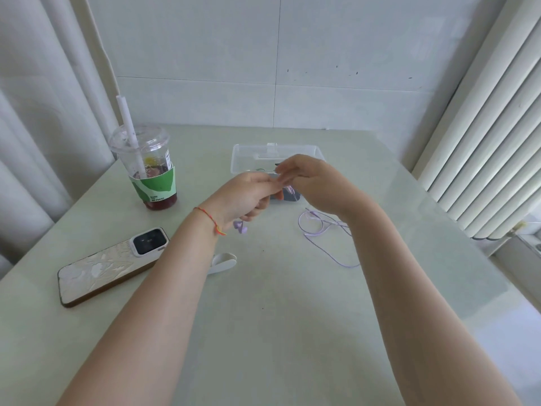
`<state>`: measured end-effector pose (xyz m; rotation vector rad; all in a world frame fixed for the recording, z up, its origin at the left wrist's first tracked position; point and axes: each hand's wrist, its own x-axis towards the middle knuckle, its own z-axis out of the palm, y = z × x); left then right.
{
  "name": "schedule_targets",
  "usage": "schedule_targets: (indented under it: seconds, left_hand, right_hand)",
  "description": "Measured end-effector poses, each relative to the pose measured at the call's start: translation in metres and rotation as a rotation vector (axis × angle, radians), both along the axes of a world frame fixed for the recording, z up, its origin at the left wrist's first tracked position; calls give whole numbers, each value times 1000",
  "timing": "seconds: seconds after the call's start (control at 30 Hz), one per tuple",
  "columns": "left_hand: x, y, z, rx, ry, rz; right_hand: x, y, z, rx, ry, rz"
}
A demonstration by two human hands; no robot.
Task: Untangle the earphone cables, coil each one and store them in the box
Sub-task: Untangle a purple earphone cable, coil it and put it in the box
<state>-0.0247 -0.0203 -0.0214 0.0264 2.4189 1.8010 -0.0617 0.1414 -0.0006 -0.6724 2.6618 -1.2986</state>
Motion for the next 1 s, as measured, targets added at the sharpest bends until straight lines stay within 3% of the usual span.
schedule_targets:
  seconds: [0.1,0.27,0.47,0.63,0.73,0.87,1.0]
  left_hand:
    - [-1,1,0,44,21,5]
    - [-3,-1,1,38,57,38]
    - [0,-5,3,20,44,-1]
    - [-5,-16,0,88,50,49]
    - [-14,-19,-6,183,77,260]
    - [-30,-37,-16,308,73,711]
    - [-30,-45,-22,110,28,609]
  right_hand:
    - [9,-7,4,-86,-99,84]
    - [9,-4,8,-106,-148,20]
    - [4,7,6,108,14,20]
    - [-1,21,9,-53,-29,-50]
    - [-5,28,10,-131,-118,-37]
    - [-8,36,9,17,-130,-112]
    - [-8,37,8,-8,-115,-142]
